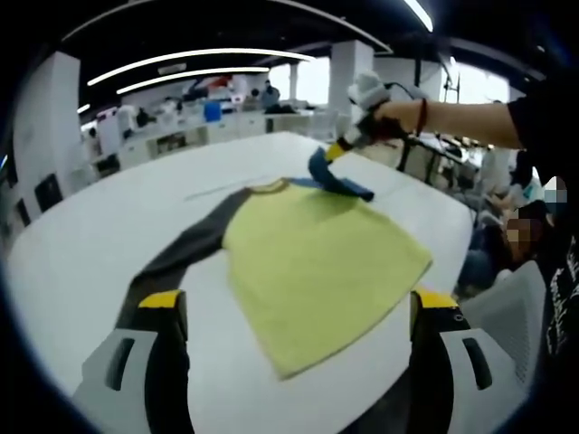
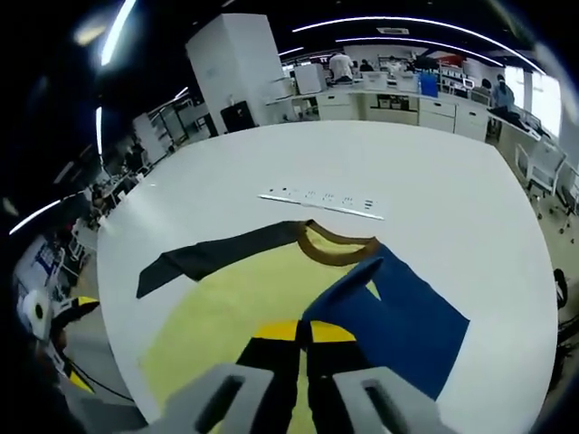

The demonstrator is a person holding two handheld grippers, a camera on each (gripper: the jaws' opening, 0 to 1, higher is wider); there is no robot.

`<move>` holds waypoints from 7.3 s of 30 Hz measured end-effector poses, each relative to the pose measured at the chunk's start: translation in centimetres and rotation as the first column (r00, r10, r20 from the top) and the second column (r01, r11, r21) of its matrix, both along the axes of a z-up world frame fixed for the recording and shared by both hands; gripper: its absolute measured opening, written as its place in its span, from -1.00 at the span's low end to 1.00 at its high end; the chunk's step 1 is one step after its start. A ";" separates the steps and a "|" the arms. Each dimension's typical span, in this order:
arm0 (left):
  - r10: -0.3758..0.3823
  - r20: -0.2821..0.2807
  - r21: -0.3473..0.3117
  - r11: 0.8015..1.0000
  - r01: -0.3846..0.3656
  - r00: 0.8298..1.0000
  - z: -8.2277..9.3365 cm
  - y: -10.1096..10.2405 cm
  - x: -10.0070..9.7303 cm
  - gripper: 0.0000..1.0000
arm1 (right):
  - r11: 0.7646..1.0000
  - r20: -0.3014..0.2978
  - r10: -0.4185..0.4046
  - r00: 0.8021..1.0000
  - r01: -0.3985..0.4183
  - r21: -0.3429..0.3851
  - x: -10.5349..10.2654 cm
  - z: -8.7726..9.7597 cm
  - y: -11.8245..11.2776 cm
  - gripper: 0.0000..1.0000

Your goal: Fold the garment on the visible template until the final outline fits inside the template.

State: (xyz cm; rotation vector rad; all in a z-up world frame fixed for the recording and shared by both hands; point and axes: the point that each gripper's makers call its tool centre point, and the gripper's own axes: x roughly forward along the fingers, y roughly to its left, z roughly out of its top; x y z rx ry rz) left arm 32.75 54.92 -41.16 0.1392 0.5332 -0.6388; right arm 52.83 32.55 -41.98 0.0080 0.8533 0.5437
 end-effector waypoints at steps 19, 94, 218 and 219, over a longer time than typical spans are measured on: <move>-0.006 -0.002 -0.006 1.000 0.006 1.000 -0.1 0.1 -0.1 0.97 | 0.999 -0.001 0.022 1.000 -0.022 0.044 0.3 0.5 4.3 -1.00; 0.027 -0.013 -0.011 1.000 -0.027 1.000 -0.8 0.8 1.7 0.96 | 0.985 -0.028 0.146 0.989 -0.143 0.093 0.8 -5.3 16.5 -1.00; 0.252 -0.010 0.001 0.968 -0.252 0.968 -1.9 11.6 6.0 0.88 | 1.000 0.130 0.006 0.991 -0.002 -0.030 -18.2 -1.0 -7.6 0.74; 0.258 -0.006 0.012 0.966 -0.258 0.966 -2.1 12.0 6.2 0.87 | 1.000 0.137 0.010 0.990 -0.006 -0.027 -18.4 -0.8 -7.6 0.75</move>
